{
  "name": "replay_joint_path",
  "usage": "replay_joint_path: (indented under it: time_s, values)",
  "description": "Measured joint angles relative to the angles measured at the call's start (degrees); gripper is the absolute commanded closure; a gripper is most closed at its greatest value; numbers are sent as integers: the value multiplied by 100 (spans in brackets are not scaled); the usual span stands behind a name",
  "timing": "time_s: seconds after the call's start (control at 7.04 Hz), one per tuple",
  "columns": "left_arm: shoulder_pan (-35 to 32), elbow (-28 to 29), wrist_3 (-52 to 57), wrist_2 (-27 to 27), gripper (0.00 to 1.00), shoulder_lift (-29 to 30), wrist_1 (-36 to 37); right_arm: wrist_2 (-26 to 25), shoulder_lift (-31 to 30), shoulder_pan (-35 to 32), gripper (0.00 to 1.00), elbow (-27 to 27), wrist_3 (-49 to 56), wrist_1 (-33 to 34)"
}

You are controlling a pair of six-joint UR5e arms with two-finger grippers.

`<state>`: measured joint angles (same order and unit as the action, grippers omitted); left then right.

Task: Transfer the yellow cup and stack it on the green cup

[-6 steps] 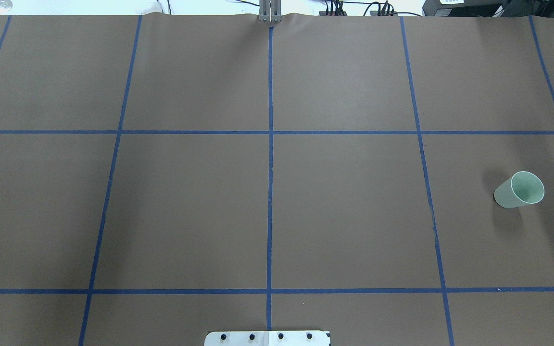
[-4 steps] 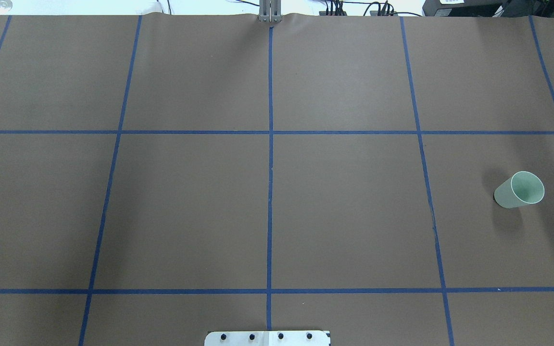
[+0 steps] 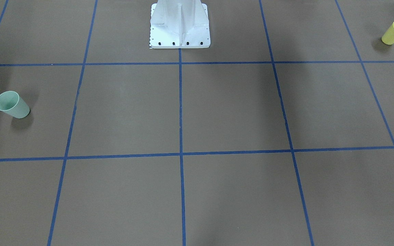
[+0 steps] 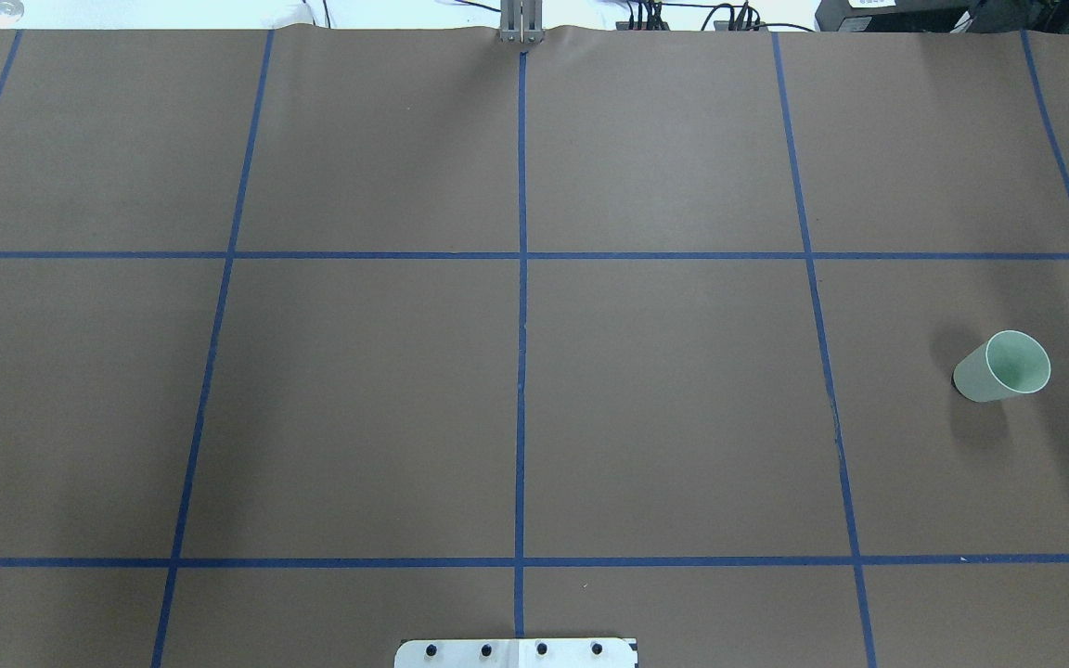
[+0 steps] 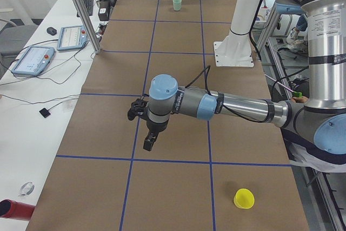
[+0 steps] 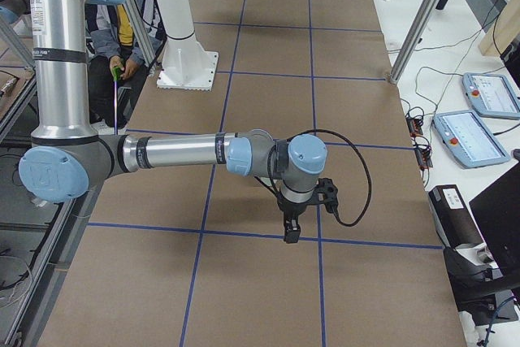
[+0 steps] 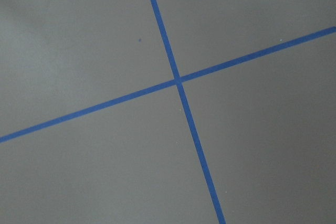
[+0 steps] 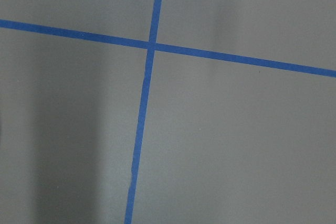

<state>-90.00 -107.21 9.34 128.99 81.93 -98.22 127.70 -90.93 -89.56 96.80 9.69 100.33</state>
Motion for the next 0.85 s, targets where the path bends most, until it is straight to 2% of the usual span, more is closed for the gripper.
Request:
replay_joint_path:
  time_s: [0.57,0.85]
  values:
    - [3,115,-123,34,0,32,-1327,-8,-3,0,0,-3,-2,-5]
    - [31,101,-1129,24,0,15,-1699,-7,-9,0,0,-2,-2,-5]
